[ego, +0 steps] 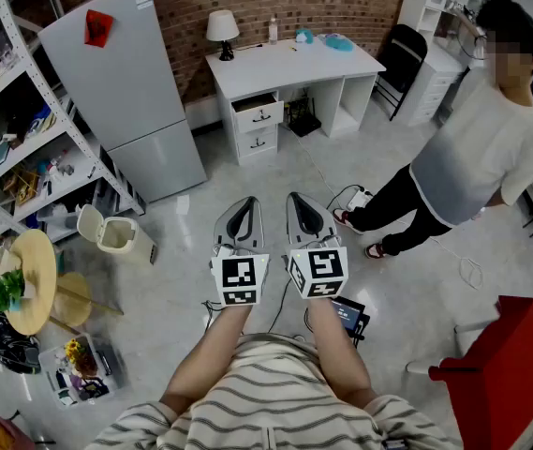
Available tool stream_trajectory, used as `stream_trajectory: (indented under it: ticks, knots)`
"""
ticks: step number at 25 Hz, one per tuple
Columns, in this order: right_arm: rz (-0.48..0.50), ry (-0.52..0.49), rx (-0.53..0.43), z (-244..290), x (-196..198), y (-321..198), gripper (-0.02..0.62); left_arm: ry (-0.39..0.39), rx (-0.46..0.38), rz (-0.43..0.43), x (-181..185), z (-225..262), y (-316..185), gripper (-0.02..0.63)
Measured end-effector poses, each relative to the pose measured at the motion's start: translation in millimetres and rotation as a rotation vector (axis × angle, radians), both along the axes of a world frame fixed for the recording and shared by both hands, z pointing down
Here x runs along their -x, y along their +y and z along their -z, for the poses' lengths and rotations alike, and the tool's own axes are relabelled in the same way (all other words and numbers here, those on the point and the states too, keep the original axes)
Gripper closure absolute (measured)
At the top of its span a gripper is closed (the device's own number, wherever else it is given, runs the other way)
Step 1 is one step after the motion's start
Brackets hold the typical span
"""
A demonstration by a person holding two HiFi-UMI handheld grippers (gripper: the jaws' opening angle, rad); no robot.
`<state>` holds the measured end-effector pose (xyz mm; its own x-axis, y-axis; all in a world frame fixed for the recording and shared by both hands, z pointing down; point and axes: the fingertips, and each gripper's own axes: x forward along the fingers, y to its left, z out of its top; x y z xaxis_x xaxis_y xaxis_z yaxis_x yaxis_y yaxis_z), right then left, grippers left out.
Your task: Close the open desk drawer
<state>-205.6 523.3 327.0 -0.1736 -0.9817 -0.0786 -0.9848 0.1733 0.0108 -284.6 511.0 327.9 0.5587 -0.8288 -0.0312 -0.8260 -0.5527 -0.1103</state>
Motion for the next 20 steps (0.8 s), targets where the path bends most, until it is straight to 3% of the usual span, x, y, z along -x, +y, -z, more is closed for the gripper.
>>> stream_trajectory:
  ticks: [12, 20]
  knots:
    - [0.013, 0.005, 0.017, -9, -10, 5, 0.584, 0.010, 0.039, -0.003, -18, -10, 6, 0.599]
    - [0.055, -0.011, 0.049, -23, -43, 17, 0.584, 0.024, 0.077, -0.003, -60, -27, 19, 0.598]
